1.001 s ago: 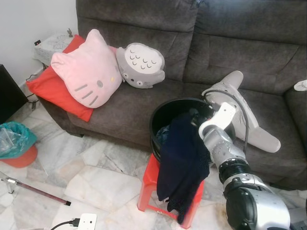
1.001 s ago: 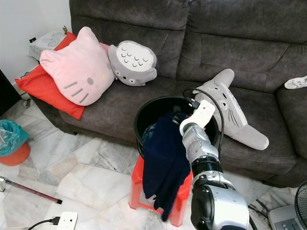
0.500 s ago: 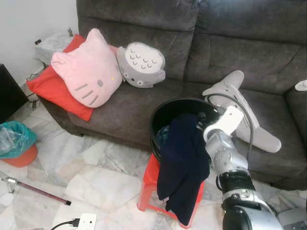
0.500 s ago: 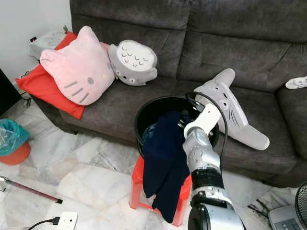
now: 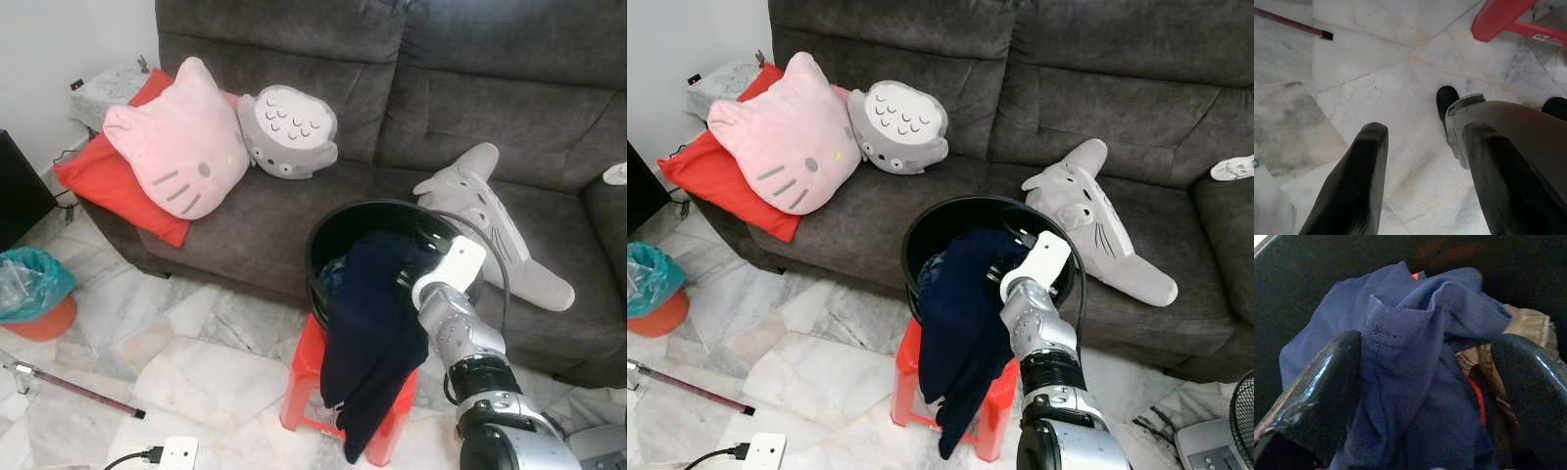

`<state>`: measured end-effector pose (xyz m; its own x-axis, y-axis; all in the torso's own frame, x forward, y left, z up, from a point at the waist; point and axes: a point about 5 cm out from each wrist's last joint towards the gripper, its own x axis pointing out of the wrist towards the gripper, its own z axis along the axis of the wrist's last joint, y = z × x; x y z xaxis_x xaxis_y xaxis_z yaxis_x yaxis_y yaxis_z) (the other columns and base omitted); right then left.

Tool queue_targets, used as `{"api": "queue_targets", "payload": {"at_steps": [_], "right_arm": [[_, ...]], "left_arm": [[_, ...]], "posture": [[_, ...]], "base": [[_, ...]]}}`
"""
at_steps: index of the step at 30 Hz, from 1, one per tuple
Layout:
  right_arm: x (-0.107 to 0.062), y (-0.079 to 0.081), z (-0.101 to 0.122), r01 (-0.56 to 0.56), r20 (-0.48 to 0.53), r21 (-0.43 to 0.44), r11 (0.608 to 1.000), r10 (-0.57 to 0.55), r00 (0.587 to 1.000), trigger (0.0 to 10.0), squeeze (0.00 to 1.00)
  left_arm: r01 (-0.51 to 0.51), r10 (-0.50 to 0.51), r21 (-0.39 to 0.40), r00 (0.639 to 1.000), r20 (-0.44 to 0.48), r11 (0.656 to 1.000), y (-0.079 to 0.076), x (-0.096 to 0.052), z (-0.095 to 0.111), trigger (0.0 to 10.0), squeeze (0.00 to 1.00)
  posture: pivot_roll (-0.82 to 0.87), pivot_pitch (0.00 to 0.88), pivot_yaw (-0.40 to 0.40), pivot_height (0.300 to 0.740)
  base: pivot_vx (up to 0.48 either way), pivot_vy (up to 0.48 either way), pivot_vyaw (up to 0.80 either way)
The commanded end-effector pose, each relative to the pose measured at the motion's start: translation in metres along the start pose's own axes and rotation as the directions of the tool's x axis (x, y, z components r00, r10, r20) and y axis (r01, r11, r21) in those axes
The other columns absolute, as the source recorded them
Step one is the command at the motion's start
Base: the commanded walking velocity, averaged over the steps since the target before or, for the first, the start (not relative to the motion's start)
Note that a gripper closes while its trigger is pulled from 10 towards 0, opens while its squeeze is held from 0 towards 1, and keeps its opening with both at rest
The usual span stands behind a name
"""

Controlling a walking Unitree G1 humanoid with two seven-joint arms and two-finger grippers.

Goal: Hang hanger

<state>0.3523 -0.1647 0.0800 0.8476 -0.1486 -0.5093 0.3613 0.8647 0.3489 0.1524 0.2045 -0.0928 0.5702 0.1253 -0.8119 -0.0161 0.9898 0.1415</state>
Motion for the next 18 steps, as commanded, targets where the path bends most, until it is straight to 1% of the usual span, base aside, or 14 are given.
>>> {"api": "queue_targets", "payload": {"at_steps": [1, 2, 11, 14, 16, 18], "right_arm": [[0.001, 0.0, 0.002, 0.002, -0.002, 0.004, 1.0, -0.001, 1.0, 9.8, 0.0], [0.001, 0.0, 0.002, -0.005, 0.005, 0.015, 1.0, 0.005, 1.0, 0.0, 0.0], [0.002, 0.0, 0.005, -0.004, 0.035, 0.047, 0.999, 0.002, 0.999, 0.0, 0.0], [0.002, 0.001, 0.008, -0.019, 0.052, 0.049, 0.999, 0.016, 0.999, 0.0, 0.0], [0.001, 0.005, 0.012, -0.049, 0.081, 0.061, 0.997, 0.044, 0.996, 0.0, 0.0], [0.001, 0.006, 0.012, -0.049, 0.08, 0.06, 0.997, 0.044, 0.996, 0.0, 0.0]], "left_arm": [[0.005, -0.004, 0.022, 0.999, -0.034, 1.0, 0.0, -0.001, -0.007, 10.0, 0.0], [0.005, -0.004, 0.023, 0.999, -0.034, 1.0, 0.0, -0.001, -0.007, 10.0, 0.0], [0.0, 0.001, 0.03, 0.999, -0.032, 1.0, 0.001, -0.001, -0.007, 10.0, 0.0], [-0.002, 0.003, 0.033, 0.999, -0.033, 0.999, 0.001, -0.001, -0.007, 10.0, 0.0], [-0.002, 0.003, 0.035, 0.999, -0.034, 0.999, 0.001, -0.001, -0.007, 10.0, 0.0], [-0.002, 0.003, 0.036, 0.999, -0.035, 0.999, 0.001, -0.001, -0.007, 10.0, 0.0]], "posture": [[-0.05, 0.065, 0.001, 0.74], [-0.05, 0.065, 0.001, 0.74], [-0.05, 0.063, 0.003, 0.74], [-0.05, 0.063, 0.003, 0.74], [-0.05, 0.063, 0.003, 0.74], [-0.05, 0.064, 0.003, 0.74]], "base": [[0.0, 0.0, 0.0], [0.0, 0.0, 0.0], [0.0, 0.0, 0.0], [0.0, 0.0, 0.0], [0.0, 0.0, 0.0], [0.0, 0.0, 0.0]]}}
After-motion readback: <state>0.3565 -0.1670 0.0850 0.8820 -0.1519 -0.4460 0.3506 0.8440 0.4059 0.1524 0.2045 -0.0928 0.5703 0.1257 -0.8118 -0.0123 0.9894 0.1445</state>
